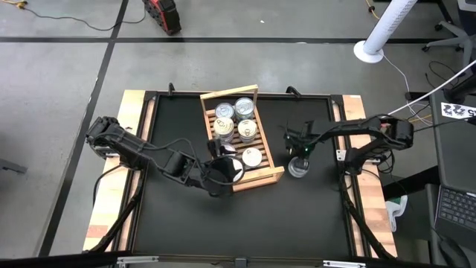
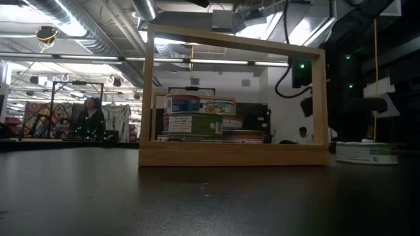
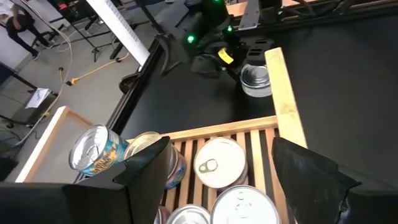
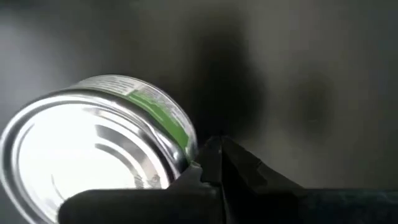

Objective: Stack canned seafood by type on shelf
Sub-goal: Stack the green tuna can on top of the other green tuna can on the shelf

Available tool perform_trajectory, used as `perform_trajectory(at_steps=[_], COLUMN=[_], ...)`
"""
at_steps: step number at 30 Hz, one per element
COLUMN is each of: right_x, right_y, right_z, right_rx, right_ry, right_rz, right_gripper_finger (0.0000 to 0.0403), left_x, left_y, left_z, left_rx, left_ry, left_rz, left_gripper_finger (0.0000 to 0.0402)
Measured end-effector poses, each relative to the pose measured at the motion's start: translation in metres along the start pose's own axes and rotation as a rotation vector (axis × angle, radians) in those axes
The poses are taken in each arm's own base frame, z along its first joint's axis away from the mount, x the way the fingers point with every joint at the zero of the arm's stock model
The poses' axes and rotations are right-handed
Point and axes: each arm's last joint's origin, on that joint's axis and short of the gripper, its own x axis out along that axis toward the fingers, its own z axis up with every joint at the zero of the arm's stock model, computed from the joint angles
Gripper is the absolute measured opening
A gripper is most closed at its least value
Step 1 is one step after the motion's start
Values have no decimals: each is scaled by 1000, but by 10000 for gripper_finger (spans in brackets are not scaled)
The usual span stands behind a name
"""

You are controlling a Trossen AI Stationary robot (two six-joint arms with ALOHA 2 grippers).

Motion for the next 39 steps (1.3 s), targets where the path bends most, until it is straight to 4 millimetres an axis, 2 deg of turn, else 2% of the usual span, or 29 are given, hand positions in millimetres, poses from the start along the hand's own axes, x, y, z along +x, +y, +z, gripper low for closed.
perform_trajectory(at_steps=[9, 19, 39], right_x=[4, 7, 10], right_y=[44, 90, 153], right_z=[-2, -14, -37], right_rx=[16, 30, 147], right_ry=[19, 37, -91], right_rz=[13, 10, 18], right_gripper_finger=[5, 5, 5], left_x=[-12, -24, -28], left_y=[-13, -25, -29], left_z=[-2, -4, -2], left_rx=[-23, -74, -141], left_ry=[-17, -31, -49], left_rz=[-40, -82, -102], left_gripper_finger=[276, 276, 276])
